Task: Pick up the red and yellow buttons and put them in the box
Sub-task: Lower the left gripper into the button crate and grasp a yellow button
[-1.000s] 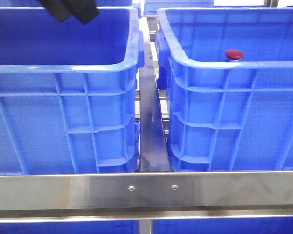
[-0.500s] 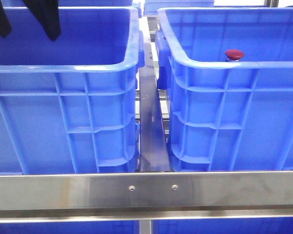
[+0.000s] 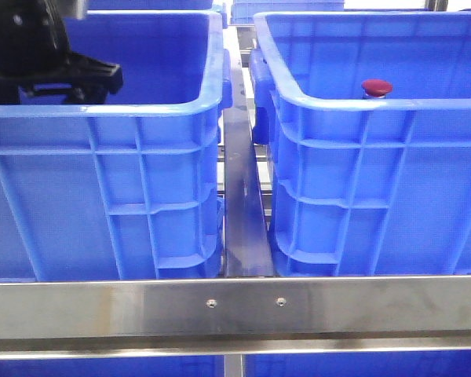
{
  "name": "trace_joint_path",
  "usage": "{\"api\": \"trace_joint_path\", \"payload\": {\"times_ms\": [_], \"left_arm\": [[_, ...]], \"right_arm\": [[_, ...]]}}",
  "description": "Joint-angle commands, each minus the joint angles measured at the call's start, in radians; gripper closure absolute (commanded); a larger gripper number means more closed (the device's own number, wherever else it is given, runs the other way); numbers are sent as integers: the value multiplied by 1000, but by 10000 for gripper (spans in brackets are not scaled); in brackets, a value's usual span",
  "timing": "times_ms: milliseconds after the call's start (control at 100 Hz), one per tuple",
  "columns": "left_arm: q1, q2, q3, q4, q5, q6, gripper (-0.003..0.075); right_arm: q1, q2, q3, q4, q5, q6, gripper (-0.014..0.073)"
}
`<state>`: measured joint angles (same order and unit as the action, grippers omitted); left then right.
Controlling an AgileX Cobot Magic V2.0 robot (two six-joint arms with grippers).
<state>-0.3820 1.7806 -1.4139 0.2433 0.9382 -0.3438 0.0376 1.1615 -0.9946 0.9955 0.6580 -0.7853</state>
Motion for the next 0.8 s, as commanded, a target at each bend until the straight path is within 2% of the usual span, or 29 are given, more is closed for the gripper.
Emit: {"api": "trace_joint_path", "payload": {"times_ms": [0, 140, 510, 580, 700, 790], "left_arm": [[11, -30, -32, -4, -85, -14, 175], [11, -12, -32, -18, -155, -14, 175], [11, 28, -32, -18, -177, -14, 190], [11, 28, -32, -18, -177, -14, 249], [11, 28, -32, -18, -177, -14, 435], [11, 28, -32, -18, -177, -14, 539]], "right_arm": [[-3, -26, -29, 44, -25, -11, 659], [-3, -26, -29, 44, -26, -11, 659], [-3, -26, -29, 44, -27, -11, 659], [-3, -26, -29, 44, -27, -11, 659], [-3, -26, -29, 44, -27, -11, 659], [-3, -26, -29, 44, -27, -11, 659]]}}
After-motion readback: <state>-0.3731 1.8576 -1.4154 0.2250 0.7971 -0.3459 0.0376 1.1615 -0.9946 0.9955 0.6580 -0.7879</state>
